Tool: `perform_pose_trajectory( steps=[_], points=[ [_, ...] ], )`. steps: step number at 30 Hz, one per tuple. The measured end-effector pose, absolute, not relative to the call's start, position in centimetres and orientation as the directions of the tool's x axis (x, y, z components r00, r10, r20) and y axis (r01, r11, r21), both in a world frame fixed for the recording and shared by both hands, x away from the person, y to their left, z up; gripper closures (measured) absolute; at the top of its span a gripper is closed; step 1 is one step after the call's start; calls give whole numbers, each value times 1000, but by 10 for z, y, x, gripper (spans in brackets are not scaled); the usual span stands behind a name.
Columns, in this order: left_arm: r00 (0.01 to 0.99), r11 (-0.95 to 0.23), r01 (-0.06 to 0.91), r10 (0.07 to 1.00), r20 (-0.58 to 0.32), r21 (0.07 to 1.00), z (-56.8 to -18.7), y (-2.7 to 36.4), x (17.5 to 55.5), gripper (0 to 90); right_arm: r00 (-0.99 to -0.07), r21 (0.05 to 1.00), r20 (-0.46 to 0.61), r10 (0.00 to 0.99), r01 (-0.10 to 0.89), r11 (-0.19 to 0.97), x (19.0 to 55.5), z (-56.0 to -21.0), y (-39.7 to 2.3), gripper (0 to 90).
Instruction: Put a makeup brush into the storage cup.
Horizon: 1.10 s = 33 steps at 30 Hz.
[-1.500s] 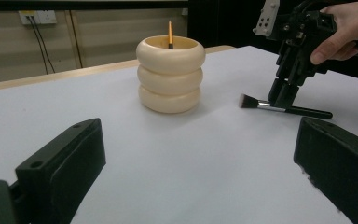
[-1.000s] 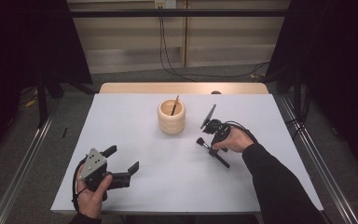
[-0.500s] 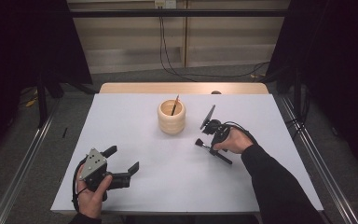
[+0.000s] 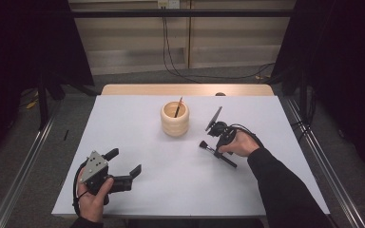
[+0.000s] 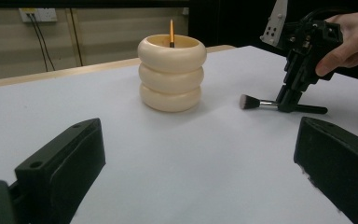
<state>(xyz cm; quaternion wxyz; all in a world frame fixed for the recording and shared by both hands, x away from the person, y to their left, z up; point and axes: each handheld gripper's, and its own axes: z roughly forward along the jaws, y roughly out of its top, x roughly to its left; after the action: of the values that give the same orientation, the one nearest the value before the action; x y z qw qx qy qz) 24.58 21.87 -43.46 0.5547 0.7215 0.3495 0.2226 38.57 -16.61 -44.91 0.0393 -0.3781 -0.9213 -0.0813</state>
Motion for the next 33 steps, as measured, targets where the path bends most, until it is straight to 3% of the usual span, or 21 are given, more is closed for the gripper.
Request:
perform_pose_trajectory(
  steps=[21, 33],
  points=[
    [646, -129, 258, 760, -72, 958, -435, 220, 247, 20, -697, 190, 153, 700, 716, 672, 378, -434, -174, 794],
    [652, -123, 251, 755, -74, 960, -434, 219, 246, 20, -667, 307, 185, 722, 737, 602, 372, -423, -194, 794]
  ],
)
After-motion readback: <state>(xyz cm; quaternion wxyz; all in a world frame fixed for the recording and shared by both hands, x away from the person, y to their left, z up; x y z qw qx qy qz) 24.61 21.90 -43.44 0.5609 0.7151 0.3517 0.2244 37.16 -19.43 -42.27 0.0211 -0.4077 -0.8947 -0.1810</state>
